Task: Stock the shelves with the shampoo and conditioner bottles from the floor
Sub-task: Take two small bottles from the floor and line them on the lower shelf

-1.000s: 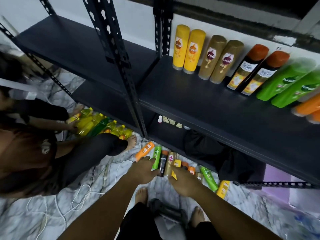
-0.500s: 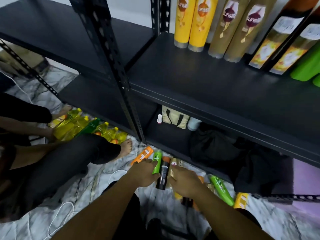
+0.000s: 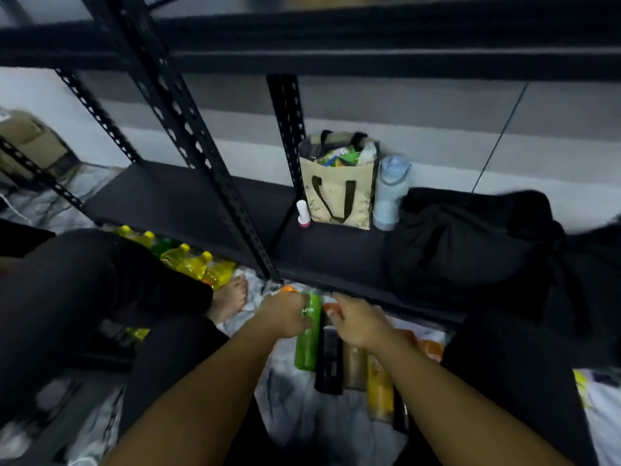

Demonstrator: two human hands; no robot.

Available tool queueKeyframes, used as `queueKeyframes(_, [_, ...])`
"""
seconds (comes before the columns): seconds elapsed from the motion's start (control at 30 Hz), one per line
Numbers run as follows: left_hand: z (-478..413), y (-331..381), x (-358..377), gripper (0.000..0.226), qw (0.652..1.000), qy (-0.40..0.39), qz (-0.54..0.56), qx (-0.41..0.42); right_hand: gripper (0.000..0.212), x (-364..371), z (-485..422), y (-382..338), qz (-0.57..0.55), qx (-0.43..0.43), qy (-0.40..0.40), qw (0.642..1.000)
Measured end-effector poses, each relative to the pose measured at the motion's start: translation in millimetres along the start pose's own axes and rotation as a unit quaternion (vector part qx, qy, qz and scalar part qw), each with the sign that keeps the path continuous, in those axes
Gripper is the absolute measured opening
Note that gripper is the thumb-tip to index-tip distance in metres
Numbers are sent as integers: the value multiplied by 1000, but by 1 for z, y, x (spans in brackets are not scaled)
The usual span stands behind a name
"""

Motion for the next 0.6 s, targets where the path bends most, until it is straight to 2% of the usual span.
queueKeyframes(0.27, [43,-1,15,60,994,94,62,-5,45,20,52,-18,16,-24,-6,1000])
queueKeyframes(0.4, [69,-11,29,68,992,96,77,-14,56,29,71,-21,55,-26,-14,998])
queueKeyframes(0.6, [104,-16,17,69,985,118,128,-22,50,33,83,-36,29,-18,-30,999])
Point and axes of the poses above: each hand's wrist, its own z-axis away from the middle knuckle, its own x-axis out of the palm, y = z × x, the point moved 7 cm from there along -z, towards the middle knuckle, and after that the axes turned 8 degrees about x, right-handed, at the moved point
